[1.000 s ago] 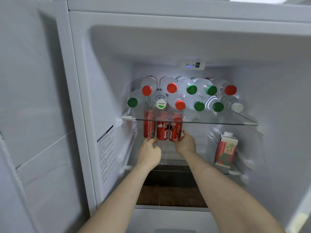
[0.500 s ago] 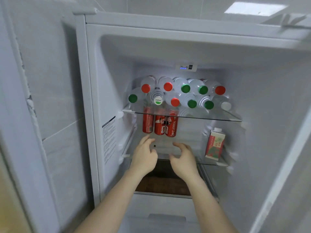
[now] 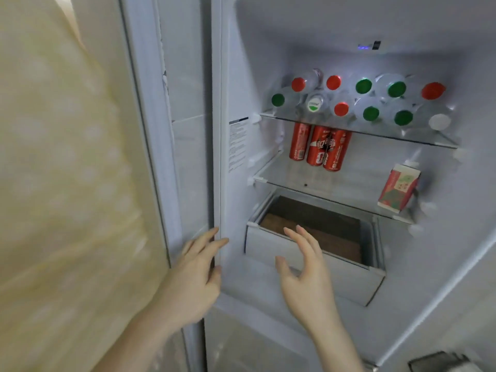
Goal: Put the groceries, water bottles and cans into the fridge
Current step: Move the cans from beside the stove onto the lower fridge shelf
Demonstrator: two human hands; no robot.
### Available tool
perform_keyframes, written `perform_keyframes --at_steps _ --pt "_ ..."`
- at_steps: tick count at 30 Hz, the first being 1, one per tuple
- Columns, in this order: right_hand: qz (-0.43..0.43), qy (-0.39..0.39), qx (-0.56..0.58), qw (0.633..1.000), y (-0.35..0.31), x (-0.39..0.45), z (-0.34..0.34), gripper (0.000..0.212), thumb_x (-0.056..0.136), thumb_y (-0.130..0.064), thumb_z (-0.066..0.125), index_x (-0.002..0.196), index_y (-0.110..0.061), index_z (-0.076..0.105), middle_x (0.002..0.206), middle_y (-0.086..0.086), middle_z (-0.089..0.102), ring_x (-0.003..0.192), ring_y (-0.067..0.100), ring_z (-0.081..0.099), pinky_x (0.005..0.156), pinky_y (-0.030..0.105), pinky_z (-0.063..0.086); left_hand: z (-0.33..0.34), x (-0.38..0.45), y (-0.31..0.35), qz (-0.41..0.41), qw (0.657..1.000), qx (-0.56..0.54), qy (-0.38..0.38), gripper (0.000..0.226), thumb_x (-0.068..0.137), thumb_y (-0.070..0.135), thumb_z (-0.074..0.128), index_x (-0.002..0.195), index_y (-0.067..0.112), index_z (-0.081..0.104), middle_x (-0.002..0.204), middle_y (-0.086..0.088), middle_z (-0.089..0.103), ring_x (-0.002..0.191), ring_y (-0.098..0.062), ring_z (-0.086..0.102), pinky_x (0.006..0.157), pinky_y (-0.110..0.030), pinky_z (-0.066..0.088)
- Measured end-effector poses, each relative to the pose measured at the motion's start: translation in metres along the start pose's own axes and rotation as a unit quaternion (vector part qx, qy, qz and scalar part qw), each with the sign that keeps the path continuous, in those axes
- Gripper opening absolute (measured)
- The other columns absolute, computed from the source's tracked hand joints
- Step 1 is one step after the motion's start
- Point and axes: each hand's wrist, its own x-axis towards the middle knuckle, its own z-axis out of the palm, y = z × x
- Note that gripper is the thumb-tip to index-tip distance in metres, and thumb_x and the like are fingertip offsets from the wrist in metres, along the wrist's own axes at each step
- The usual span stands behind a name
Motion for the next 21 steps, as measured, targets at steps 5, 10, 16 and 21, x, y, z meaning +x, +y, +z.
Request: perform_keyframes --at_steps 5,10,16,21 --pt "-0.019 -0.177 -0.032 0.983 -0.014 -0.06 0.012 0.058 0.098 -0.027 0.065 0.149 -0.042 0.042 0.163 -0.024 0.021 0.142 -0.013 0.016 0.117 0.016 0.012 -0.021 -0.112 -0.017 -0.074 0.995 0.071 -0.01 0.063 0.098 0.02 0.051 0.155 0.037 0.031 0.166 0.021 0.004 0.152 -0.007 0.008 0.123 -0.023 0.01" --pt "-0.065 -0.341 -0.059 0.936 -0.047 -0.102 0.025 0.061 0.098 -0.044 0.06 0.152 -0.052 0.031 0.163 -0.035 0.006 0.152 -0.006 0.008 0.124 0.028 0.017 -0.043 -0.218 -0.027 -0.174 0.98 0.1 0.002 0.065 0.103 0.029 0.045 0.158 0.042 0.013 0.162 0.027 -0.019 0.153 -0.005 -0.01 0.126 -0.029 0.01" --pt "-0.151 -0.473 -0.074 0.865 -0.093 -0.151 0.056 0.064 0.097 -0.053 0.059 0.15 -0.058 0.025 0.156 -0.041 -0.003 0.148 -0.011 0.003 0.12 0.02 0.013 -0.073 -0.318 -0.036 -0.257 0.957 0.127 0.028 0.07 0.101 0.035 0.044 0.157 0.047 0.004 0.156 0.031 -0.032 0.151 -0.004 -0.016 0.124 -0.026 0.009" --pt "-0.222 -0.552 -0.037 0.803 -0.133 -0.202 0.101 0.063 0.095 -0.045 0.066 0.144 -0.06 0.031 0.152 -0.047 0.0 0.135 -0.028 0.009 0.107 -0.001 0.01 -0.114 -0.398 -0.033 -0.336 0.933 0.126 -0.02 0.068 0.09 0.043 0.047 0.156 0.039 0.03 0.167 0.018 0.008 0.152 -0.007 0.02 0.116 -0.022 0.027"
